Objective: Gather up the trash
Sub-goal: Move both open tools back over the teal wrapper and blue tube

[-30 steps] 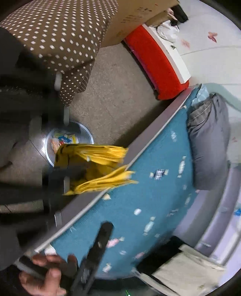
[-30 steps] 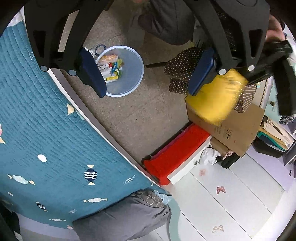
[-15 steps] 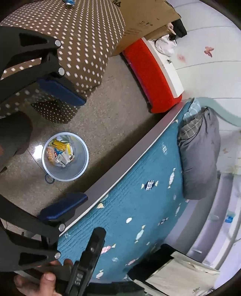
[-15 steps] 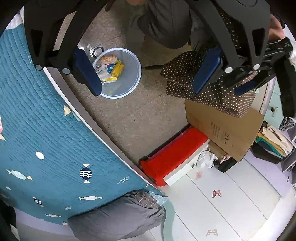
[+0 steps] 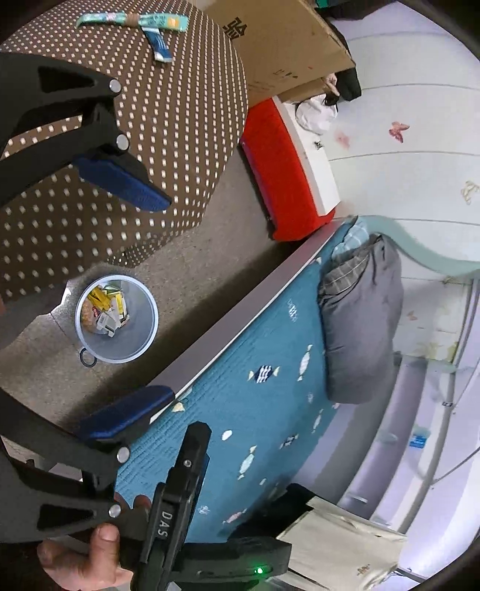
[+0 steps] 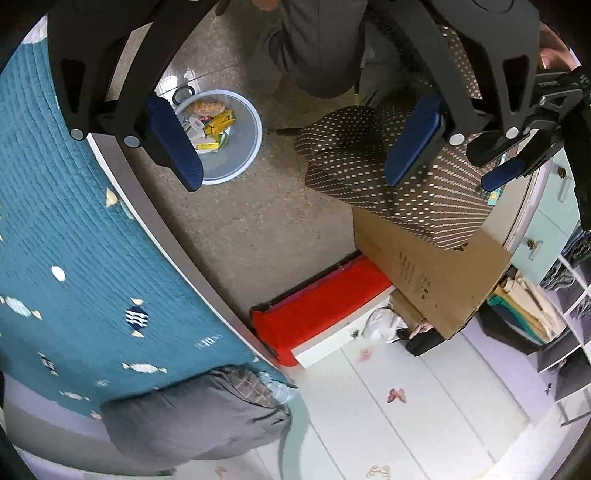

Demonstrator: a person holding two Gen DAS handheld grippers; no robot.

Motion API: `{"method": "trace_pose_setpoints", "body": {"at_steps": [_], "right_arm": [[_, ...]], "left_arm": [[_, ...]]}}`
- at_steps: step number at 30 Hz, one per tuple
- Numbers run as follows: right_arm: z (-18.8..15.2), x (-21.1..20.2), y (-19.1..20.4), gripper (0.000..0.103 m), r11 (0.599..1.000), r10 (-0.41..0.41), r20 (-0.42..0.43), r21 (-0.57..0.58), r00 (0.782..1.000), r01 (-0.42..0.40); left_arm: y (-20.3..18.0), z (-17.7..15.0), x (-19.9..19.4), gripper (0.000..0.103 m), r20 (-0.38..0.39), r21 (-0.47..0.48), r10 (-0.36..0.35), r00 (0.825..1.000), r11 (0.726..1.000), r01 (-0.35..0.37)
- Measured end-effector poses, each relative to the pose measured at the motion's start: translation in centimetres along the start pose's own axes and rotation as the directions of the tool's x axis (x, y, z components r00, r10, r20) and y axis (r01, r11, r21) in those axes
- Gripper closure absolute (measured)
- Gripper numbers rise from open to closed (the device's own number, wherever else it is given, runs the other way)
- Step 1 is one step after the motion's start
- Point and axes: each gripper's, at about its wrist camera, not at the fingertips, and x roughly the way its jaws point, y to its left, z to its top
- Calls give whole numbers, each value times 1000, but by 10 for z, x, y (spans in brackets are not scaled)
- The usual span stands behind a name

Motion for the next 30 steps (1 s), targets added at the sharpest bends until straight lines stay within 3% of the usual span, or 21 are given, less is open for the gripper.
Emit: {"method": "trace_pose_setpoints", "body": {"at_steps": [17, 30], "right_arm": [[11, 2, 108, 6, 976, 90, -9, -197, 996, -90], [9, 48, 209, 6, 910, 147, -90, -379, 985, -170]], "left_arm": [[91, -22, -88, 9, 120, -125, 127, 985, 986, -112], [215, -62, -114, 9, 83, -297, 274, 958, 924, -239]]}}
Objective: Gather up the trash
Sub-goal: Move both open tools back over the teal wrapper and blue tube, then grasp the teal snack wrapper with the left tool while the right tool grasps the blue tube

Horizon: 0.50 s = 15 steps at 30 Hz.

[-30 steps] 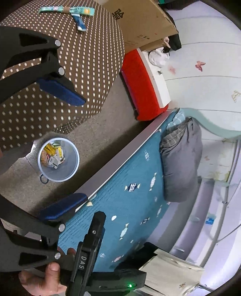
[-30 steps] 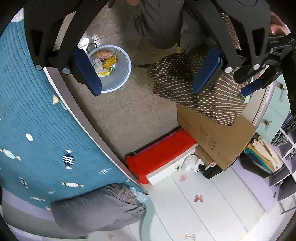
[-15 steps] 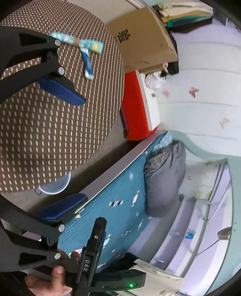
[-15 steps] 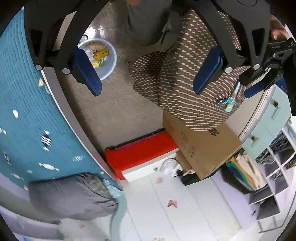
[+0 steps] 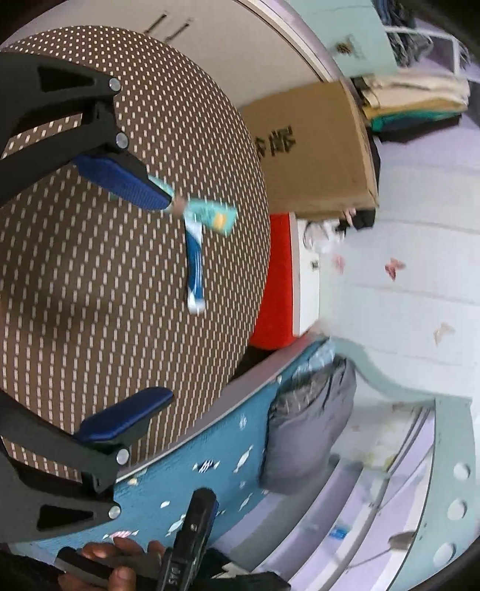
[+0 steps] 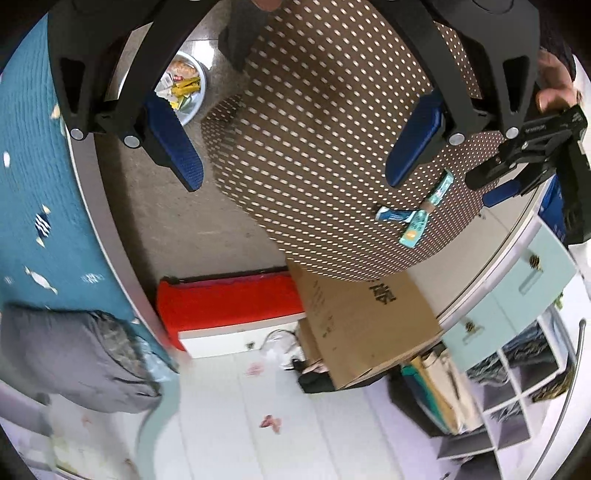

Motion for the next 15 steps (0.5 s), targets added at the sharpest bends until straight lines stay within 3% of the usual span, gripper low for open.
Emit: {"method": "trace_pose_setpoints", "body": {"at_steps": [7, 15], "right_arm": [[11, 47, 38, 6, 991, 33, -60, -126, 998, -40], [14, 97, 65, 6, 972, 61, -131, -216, 990, -89]], "left_arm": [[49, -1, 26, 9, -36, -39, 60, 998, 997, -62], [76, 2, 84, 9, -136, 9, 73, 988, 997, -73]]}}
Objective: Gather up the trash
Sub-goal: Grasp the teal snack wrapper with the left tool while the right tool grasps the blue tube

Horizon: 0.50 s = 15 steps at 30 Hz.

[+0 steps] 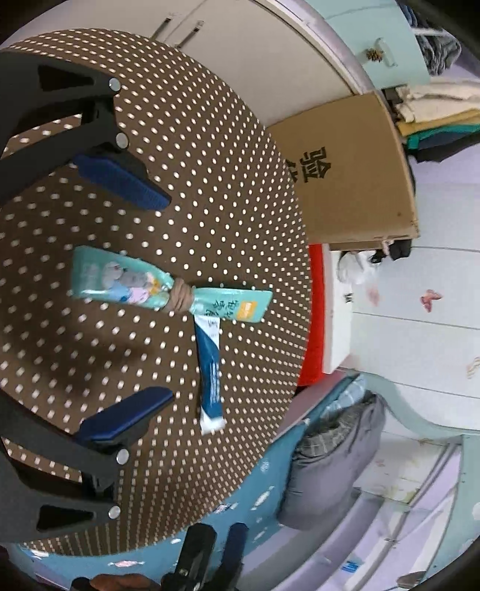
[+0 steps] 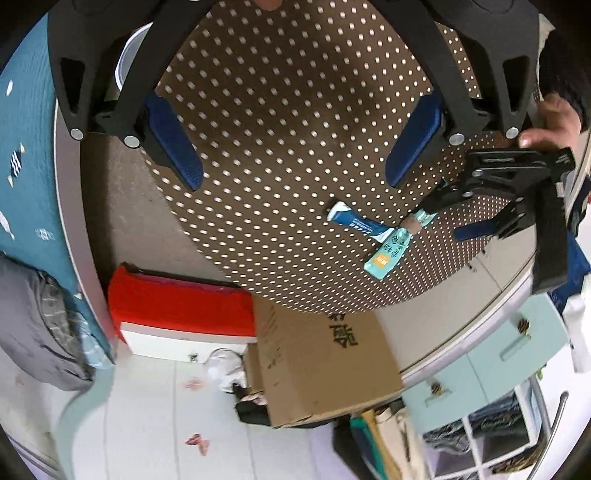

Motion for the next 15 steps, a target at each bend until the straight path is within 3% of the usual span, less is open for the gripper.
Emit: {"method": "trace_pose_setpoints", "body": {"at_steps": [1, 3, 4, 6, 7, 10, 15], "right_arm": [[2, 5, 2, 6, 1000, 0, -8, -10, 1000, 0], [4, 16, 5, 6, 1000, 1, -23, -27, 1000, -2], [6, 19, 6, 6, 1000, 4, -27, -31, 1000, -5], [9, 30, 11, 6, 999, 14, -37, -48, 999, -16], [11, 35, 15, 6, 998, 17, -44, -64, 999, -20], [15, 53, 30, 6, 991, 16, -75, -132, 997, -26], [27, 85, 56, 7, 966, -19, -92, -258, 996, -6]], "left_arm": [[1, 1, 5, 9, -8, 5, -2, 1000, 1000, 2], [4, 3, 18, 27, -39, 9, -22, 999, 1000, 23], [5, 4, 23, 41, -64, 9, -37, 997, 999, 38], [4, 6, 25, 58, -57, 39, -36, 998, 999, 38], [4, 5, 24, 76, -56, 46, -36, 998, 998, 38], [9, 0, 19, 82, -57, 15, -72, 996, 997, 73], [20, -23, 0, 82, -36, -39, -56, 998, 998, 55]]}}
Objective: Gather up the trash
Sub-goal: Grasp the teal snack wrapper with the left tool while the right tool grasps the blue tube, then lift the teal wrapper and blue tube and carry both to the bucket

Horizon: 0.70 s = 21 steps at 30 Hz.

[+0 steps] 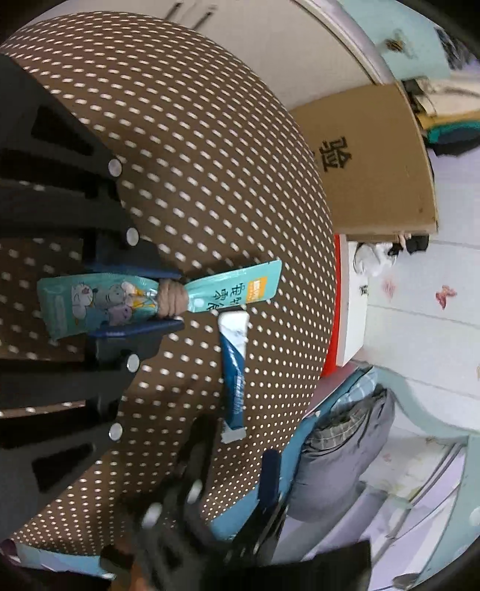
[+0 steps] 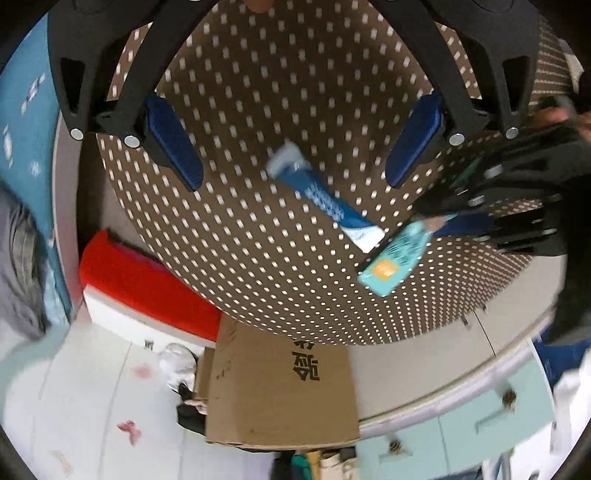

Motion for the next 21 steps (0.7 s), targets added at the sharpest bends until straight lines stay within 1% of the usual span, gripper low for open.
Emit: {"method": "trace_pose_setpoints", "body": {"at_steps": [1, 2, 3, 5, 6, 7, 9, 10, 12, 14, 18, 21], "right_arm": [[3, 5, 3, 10, 1000, 3, -6, -14, 1000, -3], [6, 10, 7, 22, 1000, 9, -9, -28, 1000, -10], [9, 17, 12, 36, 999, 8, -23, -49, 1000, -10], [9, 28, 23, 53, 996, -6, -56, -93, 998, 1], [8, 27, 25, 62, 996, 1, -41, -93, 999, -4], [7, 27, 27, 66, 997, 14, -40, -80, 999, -17], [2, 24, 31, 81, 997, 5, -39, -72, 999, -8], [-2, 22, 34, 86, 998, 4, -41, -70, 999, -6], [-11, 15, 36, 89, 999, 6, -45, -46, 999, -8], [-21, 6, 38, 90, 1000, 10, -43, -22, 999, -11], [-51, -17, 43, 90, 998, 41, -37, 38, 998, -40], [-74, -36, 44, 90, 995, 59, -32, 79, 998, -57]], "left_arm": [[3, -4, -5, 82, 6, -11, 7, 1000, 1000, -7], [6, -9, -10, 82, 11, -26, 10, 1000, 1000, -10], [9, -13, -15, 82, 14, -42, 9, 1000, 999, -8], [13, -20, -21, 82, 19, -62, 14, 1000, 998, -13], [15, -23, -23, 82, 20, -67, 15, 1000, 998, -14], [17, -25, -23, 82, 20, -73, 13, 1000, 997, -12], [19, -31, -27, 82, 20, -85, 11, 1000, 996, -9], [19, -35, -30, 82, 20, -89, 9, 1000, 996, -7], [18, -42, -35, 82, 22, -90, 4, 1000, 996, -2], [12, -51, -42, 82, 22, -82, -4, 1000, 997, 6], [-2, -64, -54, 82, 20, -71, -21, 1000, 997, 22], [-15, -81, -67, 82, 21, -64, -28, 999, 998, 29]]}}
